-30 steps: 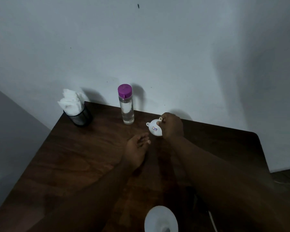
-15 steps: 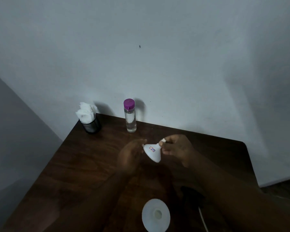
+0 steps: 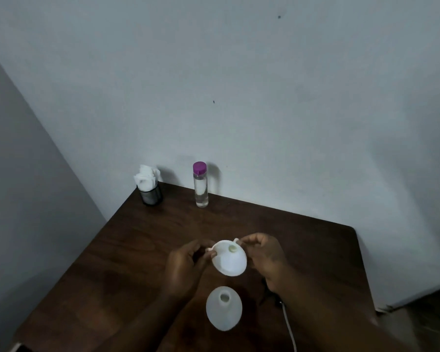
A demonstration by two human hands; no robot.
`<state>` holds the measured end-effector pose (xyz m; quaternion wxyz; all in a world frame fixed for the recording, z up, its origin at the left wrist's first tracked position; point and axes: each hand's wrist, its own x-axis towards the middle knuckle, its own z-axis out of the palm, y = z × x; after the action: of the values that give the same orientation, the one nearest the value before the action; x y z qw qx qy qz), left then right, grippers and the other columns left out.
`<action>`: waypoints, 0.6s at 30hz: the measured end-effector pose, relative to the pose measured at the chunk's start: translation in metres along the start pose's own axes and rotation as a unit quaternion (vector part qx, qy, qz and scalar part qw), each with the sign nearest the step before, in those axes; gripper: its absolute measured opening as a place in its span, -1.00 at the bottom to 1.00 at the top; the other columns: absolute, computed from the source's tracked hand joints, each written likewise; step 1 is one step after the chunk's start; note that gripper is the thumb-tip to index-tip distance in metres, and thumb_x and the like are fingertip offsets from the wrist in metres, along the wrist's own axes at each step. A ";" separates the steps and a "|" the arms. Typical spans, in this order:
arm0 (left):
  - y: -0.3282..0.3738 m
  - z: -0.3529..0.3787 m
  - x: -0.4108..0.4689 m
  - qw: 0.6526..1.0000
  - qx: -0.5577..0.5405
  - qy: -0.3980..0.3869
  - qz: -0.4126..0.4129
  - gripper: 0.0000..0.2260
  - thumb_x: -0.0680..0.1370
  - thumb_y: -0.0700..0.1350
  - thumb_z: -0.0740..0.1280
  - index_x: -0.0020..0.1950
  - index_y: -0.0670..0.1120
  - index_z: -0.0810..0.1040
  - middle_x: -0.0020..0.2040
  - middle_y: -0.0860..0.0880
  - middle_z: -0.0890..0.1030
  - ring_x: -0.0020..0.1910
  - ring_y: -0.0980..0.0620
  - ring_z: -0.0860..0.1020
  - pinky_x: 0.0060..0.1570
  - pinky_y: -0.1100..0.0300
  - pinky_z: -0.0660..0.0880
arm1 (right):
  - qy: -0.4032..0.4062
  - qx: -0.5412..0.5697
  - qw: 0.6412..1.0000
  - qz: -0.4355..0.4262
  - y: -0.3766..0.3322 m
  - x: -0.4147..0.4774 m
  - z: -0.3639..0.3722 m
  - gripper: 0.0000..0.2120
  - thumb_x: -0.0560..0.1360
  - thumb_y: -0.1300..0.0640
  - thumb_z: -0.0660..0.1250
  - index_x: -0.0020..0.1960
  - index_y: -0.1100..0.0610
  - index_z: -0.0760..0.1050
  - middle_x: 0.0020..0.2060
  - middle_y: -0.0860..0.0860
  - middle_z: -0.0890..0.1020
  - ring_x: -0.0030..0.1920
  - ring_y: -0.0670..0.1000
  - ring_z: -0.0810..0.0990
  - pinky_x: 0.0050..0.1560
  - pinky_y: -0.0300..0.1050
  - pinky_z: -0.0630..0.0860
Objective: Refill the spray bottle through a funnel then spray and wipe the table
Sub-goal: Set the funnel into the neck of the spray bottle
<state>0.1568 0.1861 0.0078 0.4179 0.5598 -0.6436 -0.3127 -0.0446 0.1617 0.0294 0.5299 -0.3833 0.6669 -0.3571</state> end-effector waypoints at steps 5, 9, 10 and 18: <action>0.015 -0.006 -0.021 0.994 -0.081 -0.011 -0.073 -0.92 0.51 -0.14 0.52 -0.07 0.04 0.71 -0.17 0.06 0.73 -0.22 0.09 0.70 -0.25 0.11 0.67 | 0.019 -0.027 0.999 0.001 0.016 -0.031 0.001 -0.84 0.54 -0.04 0.36 -0.06 0.04 0.64 -0.14 0.00 0.70 -0.08 -0.01 0.67 -0.09 0.07 0.67; 0.018 -0.021 -0.022 0.988 -0.096 -0.042 -0.109 -0.98 0.51 -0.16 0.53 -0.10 -0.05 0.72 -0.25 -0.04 0.72 -0.32 -0.02 0.70 -0.33 0.09 0.66 | 0.028 0.116 0.993 0.026 0.018 -0.064 0.011 -0.73 0.56 -0.07 0.32 0.02 0.13 0.62 -0.07 0.06 0.70 -0.07 0.04 0.70 -0.12 -0.01 0.67; 0.020 -0.025 -0.021 0.987 -0.100 -0.054 -0.116 -0.98 0.51 -0.15 0.52 -0.09 -0.09 0.72 -0.26 -0.07 0.72 -0.33 -0.05 0.70 -0.33 0.07 0.67 | 0.029 0.142 0.989 0.018 0.017 -0.072 0.012 -0.76 0.55 -0.04 0.34 0.01 0.13 0.62 -0.08 0.07 0.71 -0.08 0.05 0.71 -0.12 0.00 0.67; 0.029 -0.039 -0.024 0.968 -0.140 -0.127 -0.164 -0.92 0.55 -0.16 0.48 -0.07 -0.15 0.74 -0.27 -0.15 0.73 -0.35 -0.07 0.69 -0.32 0.13 0.65 | 0.029 0.145 0.988 -0.052 0.027 -0.107 0.014 -0.84 0.50 0.13 0.42 0.05 0.16 0.64 -0.08 0.05 0.73 -0.08 0.03 0.72 -0.11 -0.06 0.66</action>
<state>0.1789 0.2174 0.0459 0.3497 0.5494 -0.5405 -0.5327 -0.0188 0.2684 0.0495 0.5409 -0.3266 0.6022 -0.4881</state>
